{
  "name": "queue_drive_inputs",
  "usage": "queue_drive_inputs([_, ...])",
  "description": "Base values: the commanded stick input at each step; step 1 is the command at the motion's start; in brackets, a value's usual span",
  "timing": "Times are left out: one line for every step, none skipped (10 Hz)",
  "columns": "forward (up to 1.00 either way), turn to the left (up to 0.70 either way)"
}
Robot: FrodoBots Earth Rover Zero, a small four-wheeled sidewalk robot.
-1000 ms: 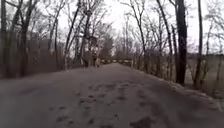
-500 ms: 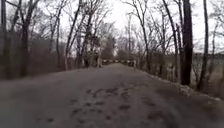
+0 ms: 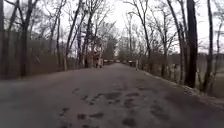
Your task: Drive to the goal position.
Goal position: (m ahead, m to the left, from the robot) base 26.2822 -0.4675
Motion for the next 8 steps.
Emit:
queue_drive_inputs([0.70, -0.06])
queue_drive_inputs([0.70, -0.17])
queue_drive_inputs([0.70, -0.27])
queue_drive_inputs([0.70, 0.00])
queue_drive_inputs([0.70, 0.00])
queue_drive_inputs([0.70, 0.00])
queue_drive_inputs([0.70, 0.00])
queue_drive_inputs([0.70, -0.10])
